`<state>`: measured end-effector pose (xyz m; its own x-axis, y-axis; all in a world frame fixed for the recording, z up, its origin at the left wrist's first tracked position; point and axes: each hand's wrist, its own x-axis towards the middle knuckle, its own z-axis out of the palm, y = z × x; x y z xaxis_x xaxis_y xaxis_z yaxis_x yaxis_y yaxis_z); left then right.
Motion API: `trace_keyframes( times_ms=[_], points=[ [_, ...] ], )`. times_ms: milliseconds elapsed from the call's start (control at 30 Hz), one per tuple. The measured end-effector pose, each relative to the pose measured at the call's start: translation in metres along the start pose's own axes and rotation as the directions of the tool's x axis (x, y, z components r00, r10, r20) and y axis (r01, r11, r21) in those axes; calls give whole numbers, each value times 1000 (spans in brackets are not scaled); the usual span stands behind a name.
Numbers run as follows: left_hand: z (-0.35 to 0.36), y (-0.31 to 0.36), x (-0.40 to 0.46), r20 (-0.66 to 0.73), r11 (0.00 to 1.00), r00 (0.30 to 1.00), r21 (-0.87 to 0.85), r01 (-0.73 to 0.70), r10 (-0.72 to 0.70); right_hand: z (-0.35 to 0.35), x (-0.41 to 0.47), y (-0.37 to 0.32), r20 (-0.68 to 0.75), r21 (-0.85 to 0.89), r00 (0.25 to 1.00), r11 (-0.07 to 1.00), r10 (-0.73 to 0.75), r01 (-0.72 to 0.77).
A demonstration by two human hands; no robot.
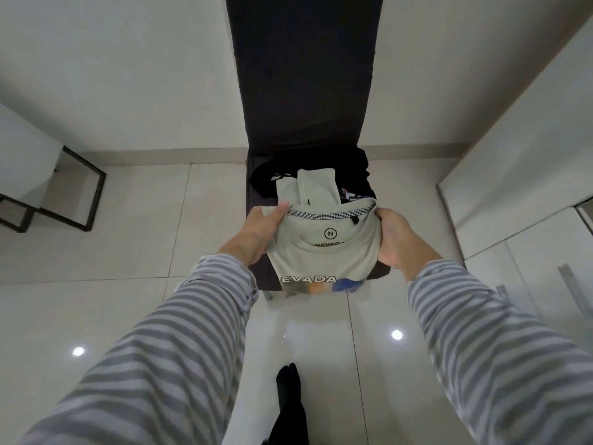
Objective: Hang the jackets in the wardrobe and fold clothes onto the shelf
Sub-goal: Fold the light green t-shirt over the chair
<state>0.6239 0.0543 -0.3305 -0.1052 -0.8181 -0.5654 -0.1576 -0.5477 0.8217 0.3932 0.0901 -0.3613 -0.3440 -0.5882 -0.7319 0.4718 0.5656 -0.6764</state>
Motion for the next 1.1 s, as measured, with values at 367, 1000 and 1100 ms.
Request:
trace_keyframes(
  times_ms=[367, 1000, 1100],
  points=[
    [23, 1, 200, -125, 986, 991, -149, -70, 51, 73, 175, -51, -38, -95, 994, 991, -101, 97],
    [40, -53, 310, -448, 960, 858, 228, -161, 250, 96, 290, -16, -137, -710, 817, 630, -561, 314],
    [47, -51, 300, -388, 805, 806, 568, -174, 447, 102, 272, -11, 41, -906, 606, 226, -795, 358]
  ],
)
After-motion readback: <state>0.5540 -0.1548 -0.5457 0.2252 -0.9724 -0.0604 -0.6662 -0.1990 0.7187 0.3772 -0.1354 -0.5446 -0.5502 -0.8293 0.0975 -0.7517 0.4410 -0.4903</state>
